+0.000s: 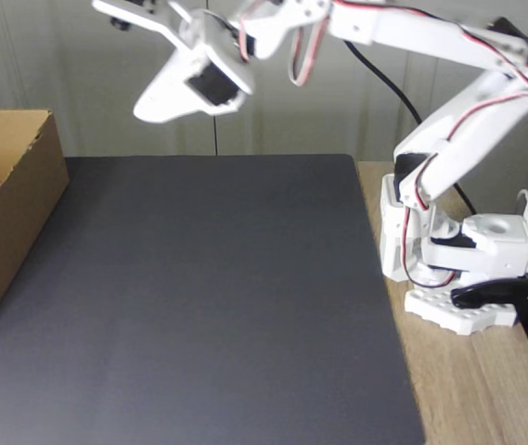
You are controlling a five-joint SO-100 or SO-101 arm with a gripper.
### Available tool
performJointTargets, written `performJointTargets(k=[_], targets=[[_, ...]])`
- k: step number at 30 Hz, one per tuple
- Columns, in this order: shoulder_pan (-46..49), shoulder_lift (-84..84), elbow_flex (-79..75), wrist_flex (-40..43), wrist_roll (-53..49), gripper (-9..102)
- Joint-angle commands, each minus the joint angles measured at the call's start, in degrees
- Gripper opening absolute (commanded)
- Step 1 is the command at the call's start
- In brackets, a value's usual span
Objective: Grasp a ball and put it in the box.
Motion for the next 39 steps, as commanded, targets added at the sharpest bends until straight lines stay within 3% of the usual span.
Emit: performJointTargets(k=[1,6,21,39], targets=[[-1.1,6.9,7.2,-3.0,-0.4,0],[-2.0,16.3,19.6,-5.0,-0.6,0],[3.0,31.9,37.4,-6.4,-1.8,0],[5.8,34.9,47.0,-9.1,-1.8,0]])
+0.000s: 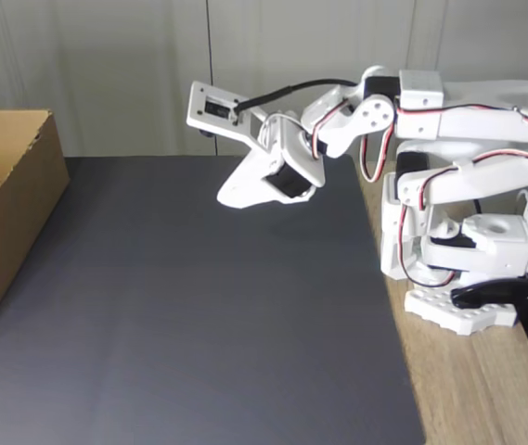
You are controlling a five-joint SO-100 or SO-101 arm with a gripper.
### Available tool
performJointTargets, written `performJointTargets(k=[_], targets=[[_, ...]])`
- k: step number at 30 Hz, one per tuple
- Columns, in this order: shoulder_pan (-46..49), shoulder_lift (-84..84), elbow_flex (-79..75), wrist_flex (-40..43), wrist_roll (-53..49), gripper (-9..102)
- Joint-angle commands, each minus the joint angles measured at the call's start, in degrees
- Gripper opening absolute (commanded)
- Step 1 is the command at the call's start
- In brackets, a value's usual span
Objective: Grasp a ball and put it in the box.
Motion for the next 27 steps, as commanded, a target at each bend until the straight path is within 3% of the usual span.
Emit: performJointTargets(k=[1,5,22,27], targets=[[0.3,3.0,2.3,-1.7,-0.9,0],[-0.7,16.8,12.1,1.4,-4.7,0],[4.2,16.7,12.4,8.4,-5.3,0],[0.3,15.6,12.4,11.4,-4.3,0]])
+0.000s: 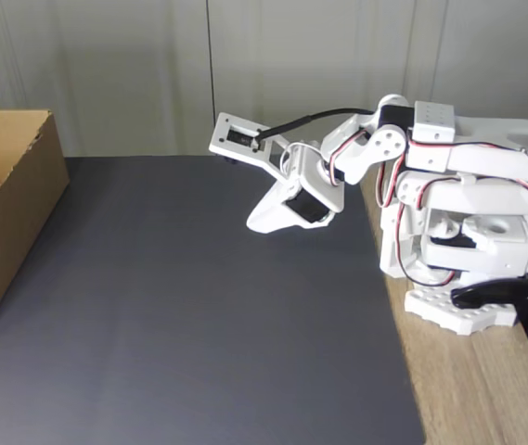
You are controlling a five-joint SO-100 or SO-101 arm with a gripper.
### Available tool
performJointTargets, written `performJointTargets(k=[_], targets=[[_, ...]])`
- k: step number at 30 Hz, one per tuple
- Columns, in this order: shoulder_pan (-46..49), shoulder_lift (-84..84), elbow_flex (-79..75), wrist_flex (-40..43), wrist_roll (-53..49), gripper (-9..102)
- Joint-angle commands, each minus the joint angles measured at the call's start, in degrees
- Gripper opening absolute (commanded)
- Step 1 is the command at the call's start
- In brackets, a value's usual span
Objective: Grasp a ball and put it in the box.
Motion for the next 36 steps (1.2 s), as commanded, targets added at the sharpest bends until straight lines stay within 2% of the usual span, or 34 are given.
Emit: performJointTargets(k=[1,6,12,24,36], targets=[[-2.4,0.0,-0.3,4.7,1.2,0],[-3.8,0.9,-0.3,12.4,1.8,0],[-6.7,1.0,-0.3,14.2,-4.2,0],[-7.9,1.0,-0.2,25.6,-4.5,0],[-10.9,1.0,-0.2,26.2,-8.6,0]])
